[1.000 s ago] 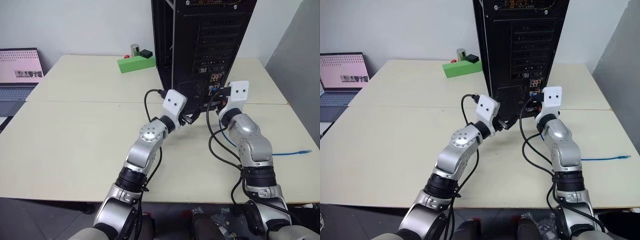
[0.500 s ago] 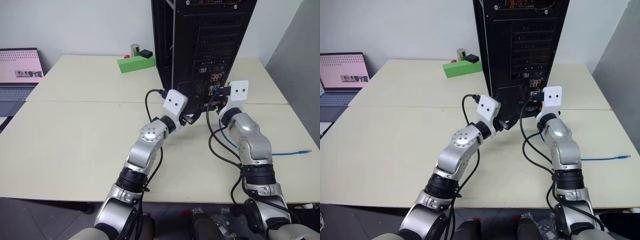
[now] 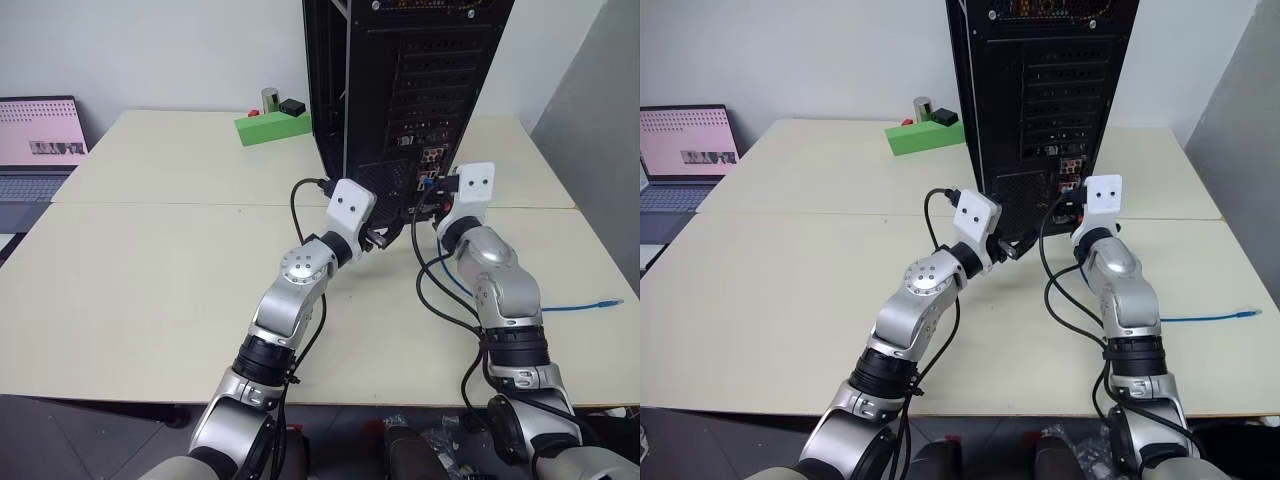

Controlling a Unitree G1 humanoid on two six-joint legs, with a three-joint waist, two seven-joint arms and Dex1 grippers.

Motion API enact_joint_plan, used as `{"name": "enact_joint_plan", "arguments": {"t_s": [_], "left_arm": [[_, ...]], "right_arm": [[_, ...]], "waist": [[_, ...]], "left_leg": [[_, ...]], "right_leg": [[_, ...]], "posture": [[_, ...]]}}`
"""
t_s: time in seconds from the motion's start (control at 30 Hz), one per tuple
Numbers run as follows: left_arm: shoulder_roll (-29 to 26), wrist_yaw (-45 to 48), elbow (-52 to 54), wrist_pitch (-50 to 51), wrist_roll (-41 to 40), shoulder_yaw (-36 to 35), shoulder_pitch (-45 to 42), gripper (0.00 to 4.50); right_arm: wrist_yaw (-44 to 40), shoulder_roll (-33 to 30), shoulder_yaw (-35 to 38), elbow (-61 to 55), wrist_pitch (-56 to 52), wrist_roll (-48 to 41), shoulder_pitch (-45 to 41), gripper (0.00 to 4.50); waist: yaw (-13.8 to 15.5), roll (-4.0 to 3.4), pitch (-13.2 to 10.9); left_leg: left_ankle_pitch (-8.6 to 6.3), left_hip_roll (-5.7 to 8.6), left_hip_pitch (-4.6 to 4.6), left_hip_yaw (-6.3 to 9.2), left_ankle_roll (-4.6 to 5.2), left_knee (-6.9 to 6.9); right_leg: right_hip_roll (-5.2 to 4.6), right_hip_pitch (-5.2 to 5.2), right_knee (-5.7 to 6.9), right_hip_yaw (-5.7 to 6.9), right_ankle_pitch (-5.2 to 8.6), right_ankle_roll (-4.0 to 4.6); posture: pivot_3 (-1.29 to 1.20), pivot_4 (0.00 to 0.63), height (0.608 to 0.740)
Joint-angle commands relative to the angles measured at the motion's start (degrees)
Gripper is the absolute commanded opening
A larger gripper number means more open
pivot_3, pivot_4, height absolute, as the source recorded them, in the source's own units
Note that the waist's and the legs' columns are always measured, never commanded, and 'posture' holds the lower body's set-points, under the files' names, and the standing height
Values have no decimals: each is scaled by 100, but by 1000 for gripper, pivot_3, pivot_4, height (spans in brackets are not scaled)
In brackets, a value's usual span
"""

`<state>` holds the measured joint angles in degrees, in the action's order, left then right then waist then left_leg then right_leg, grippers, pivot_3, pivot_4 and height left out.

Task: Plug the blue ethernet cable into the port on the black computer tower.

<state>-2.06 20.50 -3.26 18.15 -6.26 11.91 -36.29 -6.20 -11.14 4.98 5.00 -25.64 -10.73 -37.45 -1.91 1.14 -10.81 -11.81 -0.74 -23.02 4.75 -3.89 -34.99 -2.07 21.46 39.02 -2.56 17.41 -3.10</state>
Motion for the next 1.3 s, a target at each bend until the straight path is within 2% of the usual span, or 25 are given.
{"name": "enact_joint_plan", "arguments": {"t_s": [0.03,0.87,1.3], "left_arm": [[50,-4,231,-116,30,-9,-28,3956],[55,33,230,-143,77,1,-9,3956],[74,23,250,-166,95,-2,14,3956]], "right_arm": [[-25,5,88,-88,188,-8,-202,0],[-92,59,-13,237,268,113,-436,0],[-178,158,-80,683,240,174,-778,0]], "waist": [[0,0,0],[-13,0,0],[-147,0,0]], "left_leg": [[0,0,0,0,0,0],[0,0,1,-1,0,1],[0,-2,3,-1,0,1]], "right_leg": [[0,0,0,0,0,0],[0,1,0,-1,0,0],[2,2,5,-3,0,0]], "posture": [[0,150,740],[0,150,740],[0,150,740]]}}
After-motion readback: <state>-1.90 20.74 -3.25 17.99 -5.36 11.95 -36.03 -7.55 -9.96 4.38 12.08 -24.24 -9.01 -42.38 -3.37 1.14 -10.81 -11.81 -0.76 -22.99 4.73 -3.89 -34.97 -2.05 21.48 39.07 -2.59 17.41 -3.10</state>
